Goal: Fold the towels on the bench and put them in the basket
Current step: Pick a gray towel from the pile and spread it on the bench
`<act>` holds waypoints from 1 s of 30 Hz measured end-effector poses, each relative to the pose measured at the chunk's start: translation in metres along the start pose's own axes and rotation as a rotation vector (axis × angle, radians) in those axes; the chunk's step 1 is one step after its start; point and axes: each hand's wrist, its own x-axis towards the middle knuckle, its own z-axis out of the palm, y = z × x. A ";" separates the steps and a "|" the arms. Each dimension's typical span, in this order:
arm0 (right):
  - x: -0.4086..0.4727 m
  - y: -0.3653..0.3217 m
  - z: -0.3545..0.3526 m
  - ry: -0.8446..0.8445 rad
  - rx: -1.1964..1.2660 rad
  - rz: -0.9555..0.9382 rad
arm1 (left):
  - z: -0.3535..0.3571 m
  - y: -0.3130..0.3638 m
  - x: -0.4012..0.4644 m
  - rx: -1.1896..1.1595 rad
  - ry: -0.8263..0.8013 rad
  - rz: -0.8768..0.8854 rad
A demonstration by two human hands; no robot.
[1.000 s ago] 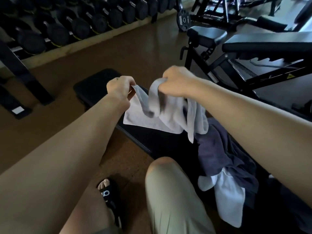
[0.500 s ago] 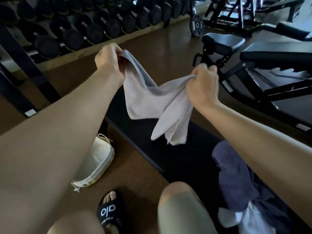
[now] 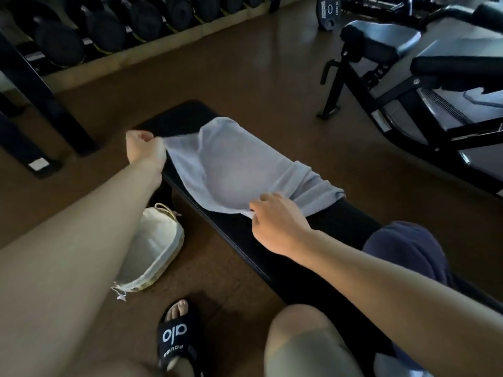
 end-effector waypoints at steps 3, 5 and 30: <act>0.007 -0.007 0.017 -0.050 -0.019 -0.002 | -0.005 -0.052 -0.008 0.108 -0.054 -0.212; 0.010 -0.013 0.021 -0.068 0.008 0.012 | -0.002 -0.061 -0.018 0.125 -0.118 -0.289; -0.032 0.084 -0.001 0.107 0.036 0.801 | 0.023 -0.064 -0.193 0.891 -0.866 1.095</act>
